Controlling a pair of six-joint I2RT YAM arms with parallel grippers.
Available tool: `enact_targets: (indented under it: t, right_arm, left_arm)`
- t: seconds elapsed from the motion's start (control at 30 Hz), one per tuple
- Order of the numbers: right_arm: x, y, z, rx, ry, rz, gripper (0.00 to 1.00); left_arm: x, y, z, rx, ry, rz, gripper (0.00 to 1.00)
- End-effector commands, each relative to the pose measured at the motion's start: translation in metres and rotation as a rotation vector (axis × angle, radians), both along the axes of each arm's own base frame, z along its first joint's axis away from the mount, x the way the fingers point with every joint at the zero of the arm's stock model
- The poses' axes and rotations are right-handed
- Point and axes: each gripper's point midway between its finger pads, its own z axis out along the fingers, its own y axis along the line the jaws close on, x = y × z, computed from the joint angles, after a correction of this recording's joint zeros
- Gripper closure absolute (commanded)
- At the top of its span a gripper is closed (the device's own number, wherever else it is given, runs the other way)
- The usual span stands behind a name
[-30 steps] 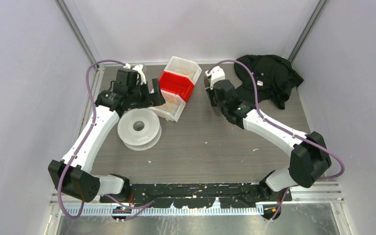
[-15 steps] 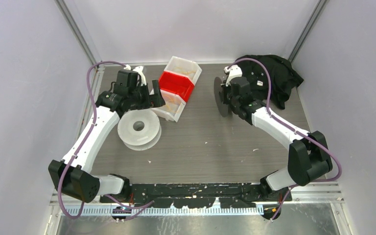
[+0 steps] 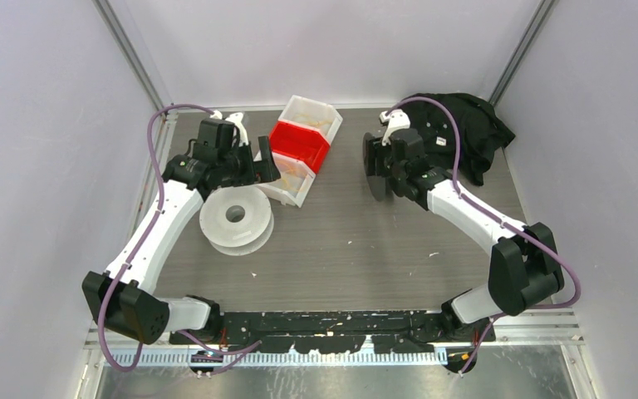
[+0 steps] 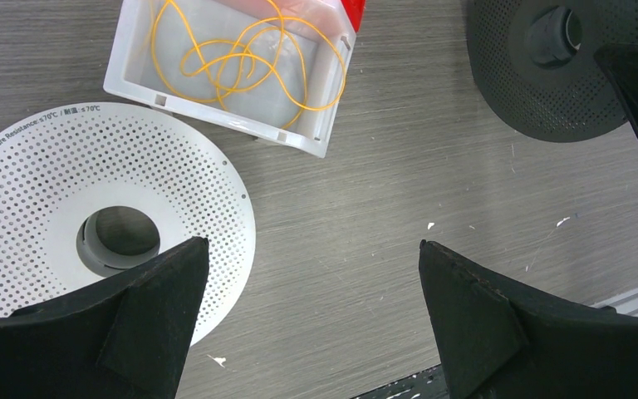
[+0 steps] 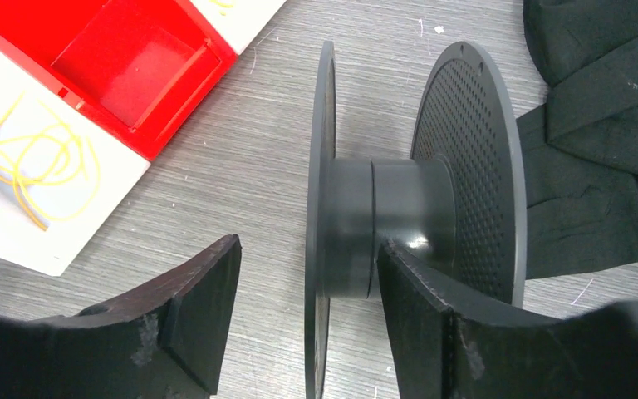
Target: Wrap the cables
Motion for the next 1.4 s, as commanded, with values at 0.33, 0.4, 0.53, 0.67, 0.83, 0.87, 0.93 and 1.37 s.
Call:
enact_targets:
  t: [0.33, 0.4, 0.53, 0.67, 0.83, 0.87, 0.93, 1.37]
  right_arm:
    - [-0.001, -0.006, 0.05, 0.029, -0.069, -0.041, 0.26]
    - [-0.003, -0.007, 0.056, 0.036, -0.075, -0.042, 0.26]
    - [-0.009, -0.008, 0.069, 0.059, -0.087, -0.045, 0.26]
    - [-0.017, -0.026, 0.091, 0.071, -0.146, -0.126, 0.25]
    - [-0.023, -0.068, 0.086, 0.025, -0.146, -0.27, 0.23]
    - [-0.023, -0.073, 0.08, 0.016, -0.121, -0.287, 0.23]
    - [-0.021, -0.079, 0.062, -0.007, -0.061, -0.295, 0.23]
    - [-0.007, -0.058, 0.005, -0.012, 0.075, -0.206, 0.86]
  left_arm:
    - [-0.002, 0.0, 0.009, -0.015, -0.035, -0.006, 0.01]
    - [-0.001, -0.001, 0.009, -0.018, -0.036, -0.008, 0.02]
    - [0.001, -0.003, 0.007, -0.025, -0.029, -0.009, 0.01]
    - [0.001, -0.005, 0.007, -0.031, -0.025, -0.015, 0.02]
    - [0.001, -0.006, 0.005, -0.033, -0.022, -0.019, 0.01]
    - [0.002, -0.007, 0.005, -0.036, -0.021, -0.02, 0.02]
    - [0.003, -0.009, 0.005, -0.045, -0.019, -0.025, 0.02]
    - [0.002, -0.009, 0.004, -0.043, -0.017, -0.029, 0.02]
